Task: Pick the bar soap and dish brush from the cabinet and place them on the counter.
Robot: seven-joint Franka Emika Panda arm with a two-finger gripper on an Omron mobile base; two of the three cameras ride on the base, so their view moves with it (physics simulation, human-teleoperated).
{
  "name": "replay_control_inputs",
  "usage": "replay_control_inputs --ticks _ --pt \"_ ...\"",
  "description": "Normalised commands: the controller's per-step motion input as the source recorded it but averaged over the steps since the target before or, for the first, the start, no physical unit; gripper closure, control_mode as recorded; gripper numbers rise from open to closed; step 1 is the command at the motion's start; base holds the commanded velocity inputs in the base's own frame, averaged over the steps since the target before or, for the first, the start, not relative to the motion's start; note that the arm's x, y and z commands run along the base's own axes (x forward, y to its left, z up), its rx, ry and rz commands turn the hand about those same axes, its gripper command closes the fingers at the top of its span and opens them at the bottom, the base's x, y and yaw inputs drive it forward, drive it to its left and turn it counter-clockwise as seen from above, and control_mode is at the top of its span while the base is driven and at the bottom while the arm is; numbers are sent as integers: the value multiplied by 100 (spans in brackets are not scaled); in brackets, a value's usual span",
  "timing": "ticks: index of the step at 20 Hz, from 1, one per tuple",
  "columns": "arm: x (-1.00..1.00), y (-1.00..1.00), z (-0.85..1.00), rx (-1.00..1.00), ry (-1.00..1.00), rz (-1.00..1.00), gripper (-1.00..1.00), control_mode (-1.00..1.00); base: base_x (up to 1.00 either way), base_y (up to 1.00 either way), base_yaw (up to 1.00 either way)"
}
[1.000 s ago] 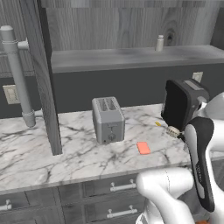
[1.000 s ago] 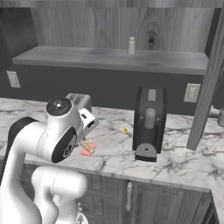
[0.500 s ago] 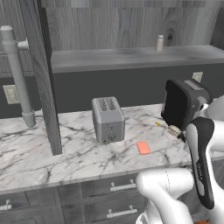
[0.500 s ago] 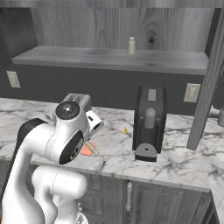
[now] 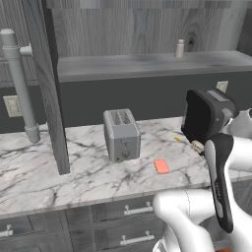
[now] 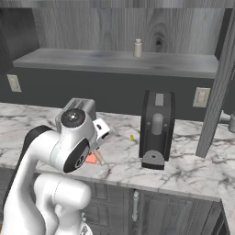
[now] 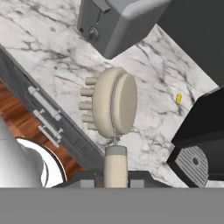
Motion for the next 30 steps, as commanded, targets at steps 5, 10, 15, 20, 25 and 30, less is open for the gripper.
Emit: replay_control_inputs --ticks 5,10,15,20,25,30 --pt "6 6 -50 -1 -1 -15 100 -100 0 0 0" --pt "0 1 -41 1 0 -11 100 -100 0 0 0" --pt "8 0 -33 4 -4 -9 100 -100 0 0 0" --pt "13 4 -25 5 -11 -5 100 -100 0 0 0" --pt "16 5 -30 1 -10 -5 100 -100 0 0 0" --pt "19 7 -42 0 -8 -7 100 -100 0 0 0"
